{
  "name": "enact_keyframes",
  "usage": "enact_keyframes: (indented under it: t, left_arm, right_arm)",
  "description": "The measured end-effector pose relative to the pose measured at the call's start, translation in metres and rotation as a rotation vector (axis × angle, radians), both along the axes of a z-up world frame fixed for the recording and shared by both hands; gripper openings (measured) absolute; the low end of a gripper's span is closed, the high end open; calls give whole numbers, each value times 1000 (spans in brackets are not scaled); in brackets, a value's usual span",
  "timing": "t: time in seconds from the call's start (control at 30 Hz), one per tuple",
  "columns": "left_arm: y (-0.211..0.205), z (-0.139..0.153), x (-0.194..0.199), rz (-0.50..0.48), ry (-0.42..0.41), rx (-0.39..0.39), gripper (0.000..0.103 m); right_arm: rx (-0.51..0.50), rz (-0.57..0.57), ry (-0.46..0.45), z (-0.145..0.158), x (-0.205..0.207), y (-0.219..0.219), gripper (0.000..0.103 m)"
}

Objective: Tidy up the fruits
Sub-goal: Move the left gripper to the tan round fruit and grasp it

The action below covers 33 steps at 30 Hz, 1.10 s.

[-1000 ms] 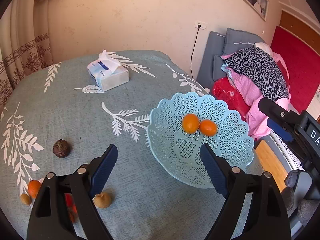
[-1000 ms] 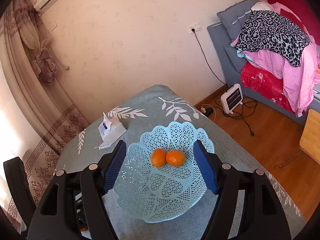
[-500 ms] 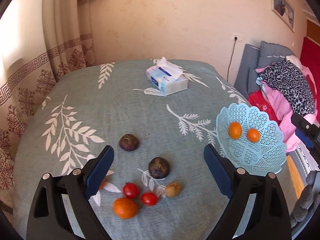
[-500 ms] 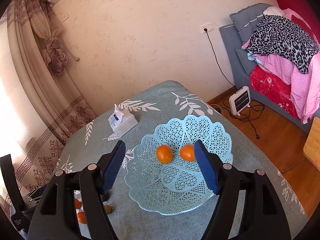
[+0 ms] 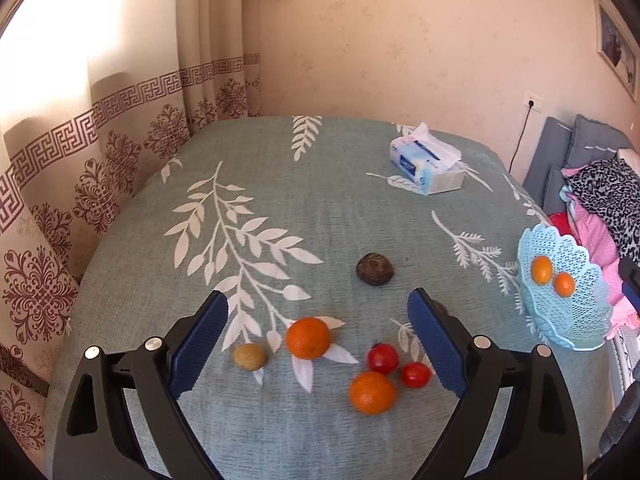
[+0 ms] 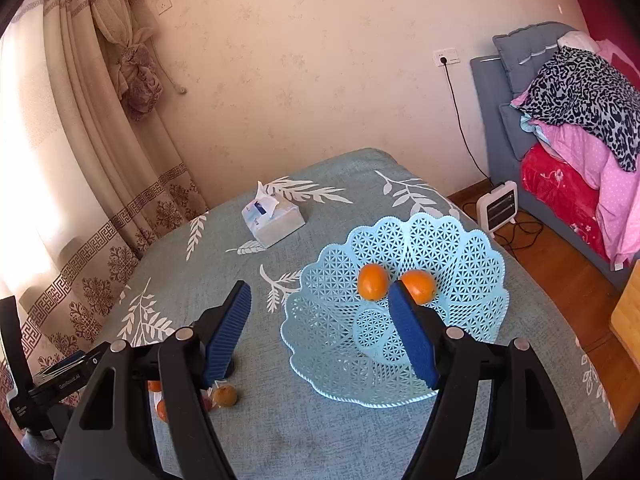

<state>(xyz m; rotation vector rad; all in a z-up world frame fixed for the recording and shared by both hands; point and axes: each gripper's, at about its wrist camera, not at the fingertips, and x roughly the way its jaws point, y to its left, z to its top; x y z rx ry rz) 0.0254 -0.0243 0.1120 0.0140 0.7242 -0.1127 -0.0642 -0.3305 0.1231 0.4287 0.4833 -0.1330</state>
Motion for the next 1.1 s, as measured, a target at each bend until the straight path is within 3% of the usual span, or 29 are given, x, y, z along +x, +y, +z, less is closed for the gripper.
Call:
enact_keyframes:
  t: [0.4, 0.73, 0.87, 1.1]
  left_arm:
    - [47, -63, 13, 97, 89, 50, 91]
    - [61, -91, 26, 113, 143, 45, 89]
    - [66, -99, 32, 118, 181, 17, 79]
    - [60, -100, 31, 72, 174, 10, 69]
  right_arm:
    - [-54, 110, 68, -21, 14, 40, 73]
    - [-92, 204, 127, -42, 23, 73, 73]
    - [-100, 240, 147, -49, 26, 84, 73]
    - [-108, 300, 177, -58, 33, 105, 73]
